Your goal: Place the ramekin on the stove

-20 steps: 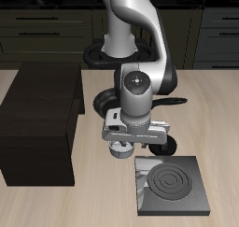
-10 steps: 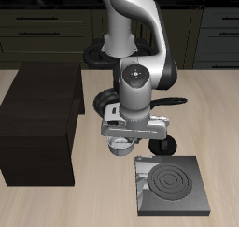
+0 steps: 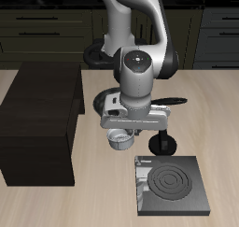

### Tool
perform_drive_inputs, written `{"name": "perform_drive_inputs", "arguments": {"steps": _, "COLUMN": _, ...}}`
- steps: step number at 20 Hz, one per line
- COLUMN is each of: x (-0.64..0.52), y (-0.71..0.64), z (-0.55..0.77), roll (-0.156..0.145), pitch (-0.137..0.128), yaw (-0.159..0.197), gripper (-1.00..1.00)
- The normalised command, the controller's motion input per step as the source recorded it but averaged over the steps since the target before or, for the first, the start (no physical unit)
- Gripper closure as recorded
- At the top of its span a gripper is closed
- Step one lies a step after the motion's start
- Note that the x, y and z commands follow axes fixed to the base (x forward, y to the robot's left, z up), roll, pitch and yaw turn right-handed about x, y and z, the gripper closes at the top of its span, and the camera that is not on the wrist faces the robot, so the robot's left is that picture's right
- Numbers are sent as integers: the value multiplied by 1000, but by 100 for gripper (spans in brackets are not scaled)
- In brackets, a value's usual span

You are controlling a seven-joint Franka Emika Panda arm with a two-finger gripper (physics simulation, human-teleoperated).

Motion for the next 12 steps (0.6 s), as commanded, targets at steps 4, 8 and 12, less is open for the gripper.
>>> {"name": "perform_drive_inputs", "arguments": {"steps": 4, "x": -115, "y": 12, "z": 352, "roll": -10, "pitch": -56, "yaw": 26, "gripper": 100}}
{"name": "perform_drive_inputs", "arguments": {"steps": 8, "x": -111, "y": 29, "z": 349, "roll": -5, "pitch": -39, "yaw": 24, "gripper": 100}}
{"name": "perform_drive_inputs", "arguments": {"steps": 12, "x": -178, "y": 129, "z": 600, "roll": -5, "pitch": -69, "yaw": 36, "gripper": 100}}
